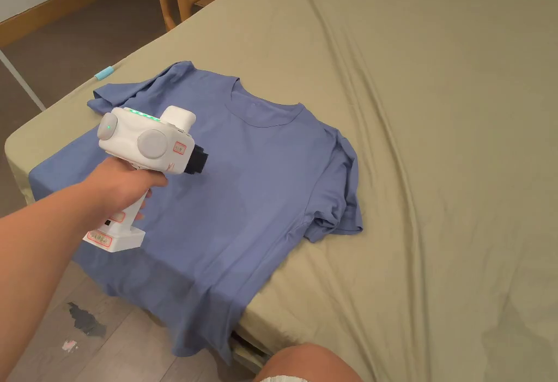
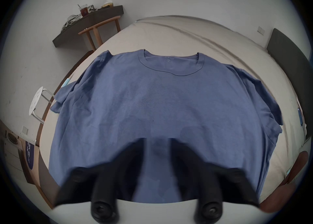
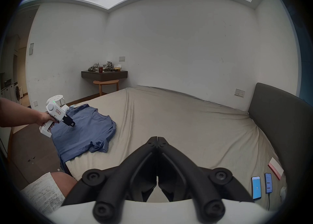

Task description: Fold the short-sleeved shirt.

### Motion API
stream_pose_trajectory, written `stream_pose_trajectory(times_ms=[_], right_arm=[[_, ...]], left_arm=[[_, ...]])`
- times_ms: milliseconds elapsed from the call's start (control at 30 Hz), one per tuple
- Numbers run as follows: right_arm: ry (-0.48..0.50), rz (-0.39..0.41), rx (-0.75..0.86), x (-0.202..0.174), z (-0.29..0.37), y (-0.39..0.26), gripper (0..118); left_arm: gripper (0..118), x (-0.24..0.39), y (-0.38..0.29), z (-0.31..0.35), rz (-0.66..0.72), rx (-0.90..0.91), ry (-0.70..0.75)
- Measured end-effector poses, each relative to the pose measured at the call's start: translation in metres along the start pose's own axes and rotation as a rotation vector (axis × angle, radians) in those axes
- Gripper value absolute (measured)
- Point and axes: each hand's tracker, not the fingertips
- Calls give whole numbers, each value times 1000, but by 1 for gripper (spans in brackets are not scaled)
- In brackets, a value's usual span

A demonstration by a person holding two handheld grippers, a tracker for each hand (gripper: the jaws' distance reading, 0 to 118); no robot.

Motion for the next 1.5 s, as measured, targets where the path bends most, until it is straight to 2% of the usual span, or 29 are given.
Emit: stream_pose_trajectory(times_ms=[33, 100, 133, 267, 333, 433, 600, 733, 800, 900, 933, 967, 1000, 1067, 1333, 1500], right_arm=[[-5, 1, -2, 1, -1, -1, 0], [-13, 3, -10, 3, -2, -2, 0], [-16, 3, -15, 4, -3, -4, 0], [-26, 7, -32, 7, -7, -8, 0], [-31, 8, -38, 8, -8, -9, 0], [-37, 7, -46, 8, -11, -11, 0], [-42, 7, -55, 8, -16, -12, 0], [-36, 1, -57, 7, -19, -15, 0], [-32, 1, -56, 6, -19, -15, 0], [-27, 5, -53, 4, -19, -15, 0], [-25, 6, -53, 3, -18, -15, 0], [-25, 8, -53, 3, -18, -15, 0], [-25, 7, -51, 3, -17, -15, 0], [-25, 2, -52, 4, -16, -15, 0], [-37, 4, -46, 10, -7, -15, 0], [-49, -6, -38, 13, -3, -14, 0]], left_arm=[[60, -3, 3, -5, 2, -9, -4], [93, -4, 9, -11, 4, -32, -20], [99, -5, 12, -13, 7, -31, -25], [99, -6, 20, -29, -14, -96, -62], [99, -7, 22, -40, -62, -144, -36], [99, -14, 25, -51, -9, -171, -66], [99, -15, 29, -55, -24, -193, -68], [91, -16, 28, -52, -18, -194, -81], [82, -15, 29, -50, -14, -193, -84], [45, -17, 29, -45, -18, -180, -92], [26, -17, 29, -43, -19, -176, -93], [12, -18, 29, -43, -12, -176, -97], [12, -16, 28, -43, -15, -172, -91], [1, -12, 26, -43, -22, -168, -74], [0, -26, 23, -24, 79, -109, -104], [0, -36, 13, -3, 198, -11, -136]])
